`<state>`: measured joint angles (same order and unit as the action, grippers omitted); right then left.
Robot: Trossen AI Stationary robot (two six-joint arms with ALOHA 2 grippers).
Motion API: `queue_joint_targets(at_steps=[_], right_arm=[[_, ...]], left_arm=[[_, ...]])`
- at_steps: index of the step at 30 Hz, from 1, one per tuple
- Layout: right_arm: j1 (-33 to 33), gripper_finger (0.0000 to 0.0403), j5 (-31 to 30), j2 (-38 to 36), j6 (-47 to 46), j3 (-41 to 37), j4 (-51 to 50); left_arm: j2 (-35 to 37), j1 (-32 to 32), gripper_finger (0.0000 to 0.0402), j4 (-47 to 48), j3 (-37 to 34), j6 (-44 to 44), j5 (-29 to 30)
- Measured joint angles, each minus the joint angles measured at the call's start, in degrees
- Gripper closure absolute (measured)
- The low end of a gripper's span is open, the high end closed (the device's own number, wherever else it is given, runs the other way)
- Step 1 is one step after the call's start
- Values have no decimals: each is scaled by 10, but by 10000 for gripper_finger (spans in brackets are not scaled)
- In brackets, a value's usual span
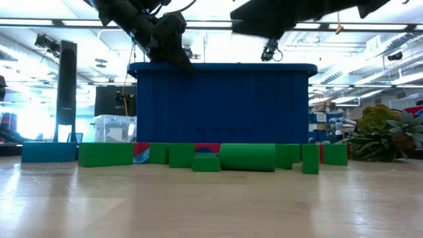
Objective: Sort Items/Unsort Items
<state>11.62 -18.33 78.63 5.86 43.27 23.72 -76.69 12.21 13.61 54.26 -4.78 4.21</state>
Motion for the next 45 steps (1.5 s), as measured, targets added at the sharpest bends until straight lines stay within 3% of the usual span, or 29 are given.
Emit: queue_joint_targets(at_steps=[7, 12, 23, 27, 33, 38, 45], right_arm=[[17, 112, 5, 128, -2, 0, 11], [0, 112, 4, 171, -3, -1, 58], [-11, 112, 5, 176, -4, 0, 69], [-12, 112, 5, 176, -18, 0, 69], [-12, 112, 5, 176, -47, 0, 69], [-12, 112, 5, 176, -57, 0, 69], [-11, 112, 5, 176, -60, 0, 66]], left_arm=[[0, 0, 170, 0, 0, 0, 0], [0, 0, 170, 0, 0, 0, 0], [0, 0, 170, 0, 0, -2, 0], [0, -2, 170, -2, 0, -15, -58], [2, -33, 170, 10, 0, -21, -78], [2, -45, 170, 20, 1, -20, -72], [-2, -46, 170, 22, 31, -1, -16]])
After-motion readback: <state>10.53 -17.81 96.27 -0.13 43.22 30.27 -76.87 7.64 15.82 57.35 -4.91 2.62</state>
